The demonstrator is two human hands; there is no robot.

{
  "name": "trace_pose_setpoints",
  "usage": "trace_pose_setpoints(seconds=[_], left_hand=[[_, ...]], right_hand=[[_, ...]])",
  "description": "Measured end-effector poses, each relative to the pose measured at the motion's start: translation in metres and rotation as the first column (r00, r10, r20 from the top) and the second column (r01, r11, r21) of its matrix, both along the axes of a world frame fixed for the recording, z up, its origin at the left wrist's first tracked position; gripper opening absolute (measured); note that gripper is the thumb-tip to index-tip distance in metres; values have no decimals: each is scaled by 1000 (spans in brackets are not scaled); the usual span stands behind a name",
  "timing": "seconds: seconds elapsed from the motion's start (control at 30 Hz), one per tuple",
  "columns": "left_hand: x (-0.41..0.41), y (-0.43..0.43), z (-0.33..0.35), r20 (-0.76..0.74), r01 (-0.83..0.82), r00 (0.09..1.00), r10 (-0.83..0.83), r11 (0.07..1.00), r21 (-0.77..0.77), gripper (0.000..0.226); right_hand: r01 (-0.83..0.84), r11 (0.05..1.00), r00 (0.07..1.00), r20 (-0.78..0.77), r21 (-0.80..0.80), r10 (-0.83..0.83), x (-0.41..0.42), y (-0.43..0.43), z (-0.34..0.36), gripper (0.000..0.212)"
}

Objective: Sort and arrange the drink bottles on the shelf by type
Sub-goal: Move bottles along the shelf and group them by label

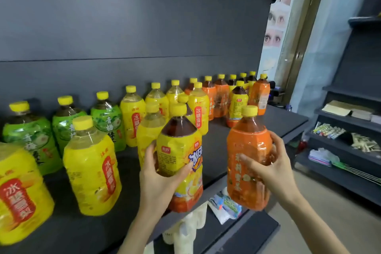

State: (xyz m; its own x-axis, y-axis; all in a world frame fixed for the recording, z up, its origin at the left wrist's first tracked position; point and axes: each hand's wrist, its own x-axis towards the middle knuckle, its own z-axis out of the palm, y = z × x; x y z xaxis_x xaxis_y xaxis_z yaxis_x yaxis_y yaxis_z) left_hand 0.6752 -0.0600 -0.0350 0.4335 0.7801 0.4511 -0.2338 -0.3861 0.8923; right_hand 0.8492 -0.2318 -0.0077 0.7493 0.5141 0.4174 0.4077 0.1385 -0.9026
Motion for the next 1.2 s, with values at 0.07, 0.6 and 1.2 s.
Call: trace_pose_setpoints(seconds=[0.07,0.6,1.2], left_hand=[[20,-1,-1,-5,19,1000,-19,1000,14,83],[184,13,-15,-124,-231,962,242,968,96,97],[275,8,-33,-296,-698,610,735,676,238,101]], right_hand=[[1,1000,1000,-5,14,-1,17,7,-1,78],[-202,979,978,52,28,200,190,81,-5,85],[-232,970,955,174,-71,241,310,118,-38,95]])
